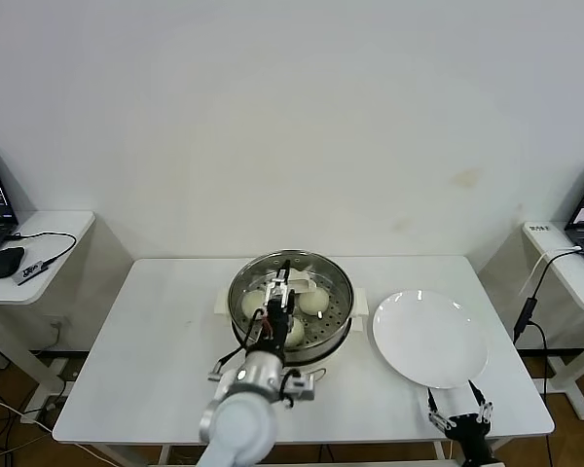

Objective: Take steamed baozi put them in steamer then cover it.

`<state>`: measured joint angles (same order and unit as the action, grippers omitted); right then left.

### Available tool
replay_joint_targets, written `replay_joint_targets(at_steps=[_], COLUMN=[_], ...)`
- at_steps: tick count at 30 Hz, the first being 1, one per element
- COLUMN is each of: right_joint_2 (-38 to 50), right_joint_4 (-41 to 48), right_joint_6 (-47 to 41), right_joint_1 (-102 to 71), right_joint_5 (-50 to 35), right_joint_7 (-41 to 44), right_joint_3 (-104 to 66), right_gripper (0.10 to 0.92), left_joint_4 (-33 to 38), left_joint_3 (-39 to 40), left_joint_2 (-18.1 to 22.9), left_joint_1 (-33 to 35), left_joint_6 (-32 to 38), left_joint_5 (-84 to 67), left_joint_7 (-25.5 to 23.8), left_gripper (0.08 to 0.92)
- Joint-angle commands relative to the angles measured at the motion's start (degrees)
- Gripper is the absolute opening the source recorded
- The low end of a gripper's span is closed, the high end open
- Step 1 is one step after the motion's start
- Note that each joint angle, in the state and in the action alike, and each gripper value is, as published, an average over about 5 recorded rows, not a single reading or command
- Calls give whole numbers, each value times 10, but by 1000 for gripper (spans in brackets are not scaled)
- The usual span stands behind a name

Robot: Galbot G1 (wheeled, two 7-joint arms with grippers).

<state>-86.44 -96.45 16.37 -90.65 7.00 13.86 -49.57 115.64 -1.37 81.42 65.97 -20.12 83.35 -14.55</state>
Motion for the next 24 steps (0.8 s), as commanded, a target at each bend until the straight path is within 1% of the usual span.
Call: replay_joint_targets(at_steps=[1, 3, 6, 8, 11, 13, 17, 24], right_joint_2=[3, 0, 2, 8, 25, 41, 79, 130], right_joint_4=[-3, -5, -9, -16, -28, -36, -60, -107], right_joint_6=[6, 7, 8, 9, 12, 16, 23, 2], right_joint_1=[-3, -3, -9, -15, -28, -37, -60, -102], right_joint_5=[-5, -5, -6, -9, -15, -20, -40, -96], right_joint_7=[-1, -1, -2, -4, -6, -8, -15, -23], right_joint_3=[8, 17, 30, 40, 52, 58, 67, 91], right_gripper=[823, 823, 823, 823, 823, 823, 823, 823], left_joint_4=[136, 119, 84, 72, 70, 70, 68, 40], left_joint_3=[-106, -157, -217, -239, -258, -264, -266, -289], left_joint_2=[-37, -41, -49, -53, -49, -41, -25, -7], left_joint_1=[201, 222, 247, 265, 288, 302, 325, 381], left_joint_6=[96, 143, 207, 224, 221, 225, 229, 292], left_joint_5=[-292, -448, -614, -699, -812, -853, -896, -946], left_joint_7=[145, 214, 303, 326, 332, 328, 310, 288], left_gripper=[816, 821, 823, 823, 823, 823, 823, 823])
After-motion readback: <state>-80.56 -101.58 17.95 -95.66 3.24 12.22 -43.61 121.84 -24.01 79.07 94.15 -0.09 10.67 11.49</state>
